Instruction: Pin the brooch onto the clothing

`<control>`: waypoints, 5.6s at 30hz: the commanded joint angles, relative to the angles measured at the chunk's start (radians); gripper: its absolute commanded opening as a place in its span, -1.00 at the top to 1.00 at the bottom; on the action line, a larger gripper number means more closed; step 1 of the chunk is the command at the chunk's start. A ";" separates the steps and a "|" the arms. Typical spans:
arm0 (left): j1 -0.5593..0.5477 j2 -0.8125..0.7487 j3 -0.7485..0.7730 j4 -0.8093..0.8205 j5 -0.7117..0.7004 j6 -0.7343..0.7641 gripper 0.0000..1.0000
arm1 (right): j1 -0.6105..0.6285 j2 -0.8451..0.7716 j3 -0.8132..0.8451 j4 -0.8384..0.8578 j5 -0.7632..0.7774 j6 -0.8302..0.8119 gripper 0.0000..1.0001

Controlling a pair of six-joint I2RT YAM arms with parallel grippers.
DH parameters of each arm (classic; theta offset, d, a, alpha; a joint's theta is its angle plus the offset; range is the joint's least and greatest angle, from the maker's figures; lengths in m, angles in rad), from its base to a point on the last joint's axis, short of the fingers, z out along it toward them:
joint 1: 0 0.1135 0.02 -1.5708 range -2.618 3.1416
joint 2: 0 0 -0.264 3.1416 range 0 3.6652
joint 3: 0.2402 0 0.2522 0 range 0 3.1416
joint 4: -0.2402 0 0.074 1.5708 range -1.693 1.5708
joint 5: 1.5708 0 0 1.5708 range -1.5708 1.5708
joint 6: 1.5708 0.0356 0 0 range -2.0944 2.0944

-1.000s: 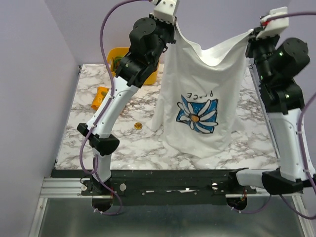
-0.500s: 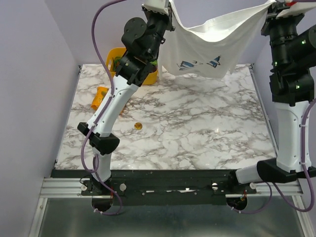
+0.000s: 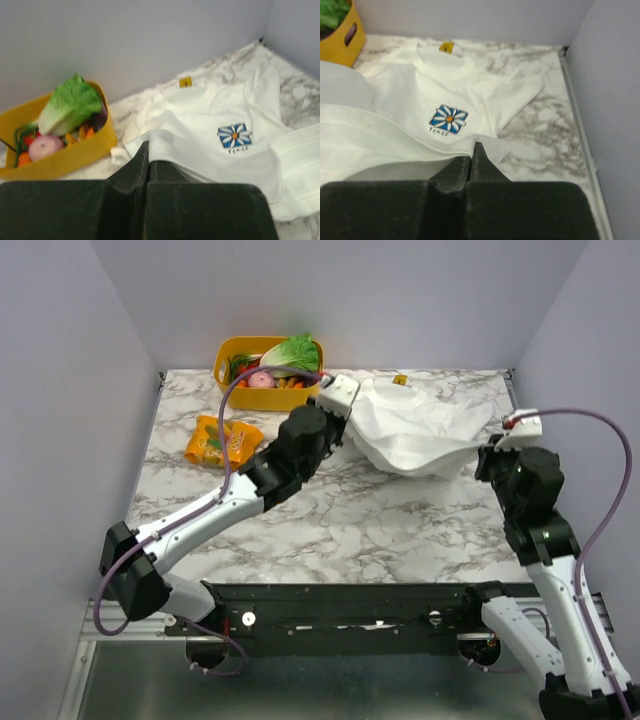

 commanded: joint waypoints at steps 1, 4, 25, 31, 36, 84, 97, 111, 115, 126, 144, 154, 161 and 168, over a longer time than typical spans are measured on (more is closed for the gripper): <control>-0.064 -0.212 -0.254 0.019 -0.146 -0.184 1.00 | -0.006 -0.207 -0.121 -0.105 0.046 0.244 0.99; -0.114 -0.337 -0.414 -0.023 -0.152 -0.300 1.00 | -0.004 -0.294 -0.145 -0.217 0.018 0.352 0.99; -0.384 -0.383 -0.541 -0.455 -0.253 -0.668 1.00 | -0.004 -0.236 -0.101 -0.715 -0.223 0.606 0.90; -0.438 -0.406 -0.558 -0.557 -0.235 -0.739 1.00 | -0.004 -0.281 -0.070 -0.836 -0.157 0.571 0.85; -0.496 -0.401 -0.554 -0.616 -0.247 -0.825 1.00 | -0.006 -0.287 -0.059 -0.887 -0.160 0.571 0.85; -0.552 -0.473 -0.502 -0.688 -0.425 -0.859 -0.93 | -0.004 -0.215 -0.059 -0.527 -0.224 0.502 -0.92; -0.047 -0.031 -0.155 -0.434 0.085 -0.482 -0.91 | -0.007 0.512 0.198 -0.198 0.048 0.394 -0.86; 0.022 0.359 0.098 -0.462 0.291 -0.451 -0.85 | -0.105 1.276 0.732 -0.378 0.176 0.342 -0.72; 0.022 0.382 0.092 -0.477 0.308 -0.442 -0.82 | -0.121 1.344 0.790 -0.378 0.138 0.342 -0.68; 0.022 0.385 -0.005 -0.420 0.334 -0.466 -0.76 | -0.170 1.469 0.930 -0.422 0.056 0.342 -0.47; 0.024 0.393 -0.025 -0.423 0.321 -0.462 -0.73 | -0.244 1.441 0.918 -0.442 -0.020 0.376 0.99; 0.024 0.424 -0.011 -0.429 0.314 -0.459 -0.72 | -0.306 1.259 0.778 -0.338 -0.056 0.405 0.83; 0.024 0.424 -0.015 -0.435 0.304 -0.460 -0.71 | -0.362 1.221 0.700 -0.335 0.053 0.457 0.98; 0.025 0.370 -0.008 -0.460 0.299 -0.457 -0.71 | -0.455 1.106 0.505 -0.271 0.116 0.483 0.88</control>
